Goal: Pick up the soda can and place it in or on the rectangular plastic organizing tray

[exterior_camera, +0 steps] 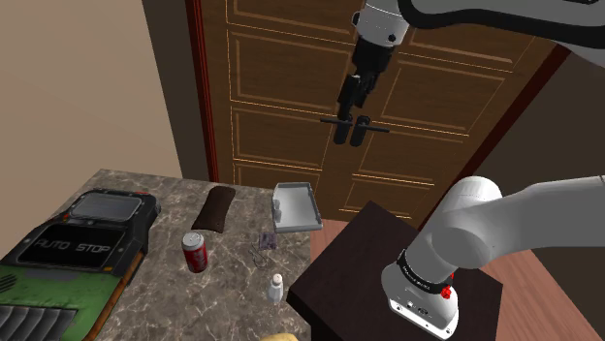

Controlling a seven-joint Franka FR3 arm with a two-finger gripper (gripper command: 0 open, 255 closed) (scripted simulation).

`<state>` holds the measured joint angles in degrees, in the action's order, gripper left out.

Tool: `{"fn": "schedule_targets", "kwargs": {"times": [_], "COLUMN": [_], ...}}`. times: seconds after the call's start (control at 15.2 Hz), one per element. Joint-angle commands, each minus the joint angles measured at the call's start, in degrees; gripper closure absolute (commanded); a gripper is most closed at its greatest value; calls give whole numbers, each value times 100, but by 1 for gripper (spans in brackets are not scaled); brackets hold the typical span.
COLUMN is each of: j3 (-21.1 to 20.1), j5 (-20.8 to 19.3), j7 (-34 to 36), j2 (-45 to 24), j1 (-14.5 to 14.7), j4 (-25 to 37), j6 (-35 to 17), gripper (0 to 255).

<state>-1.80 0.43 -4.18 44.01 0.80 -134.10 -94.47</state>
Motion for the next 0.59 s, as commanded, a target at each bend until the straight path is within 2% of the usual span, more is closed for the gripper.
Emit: {"fn": "schedule_targets", "kwargs": {"times": [0.0, 0.53], "j3": [0, -706], "j5": [0, 362], "j7": [0, 762], "j2": [0, -771], "j1": [0, 217], "j4": [0, -481], "j6": [0, -1183], "gripper": [0, 0]}}
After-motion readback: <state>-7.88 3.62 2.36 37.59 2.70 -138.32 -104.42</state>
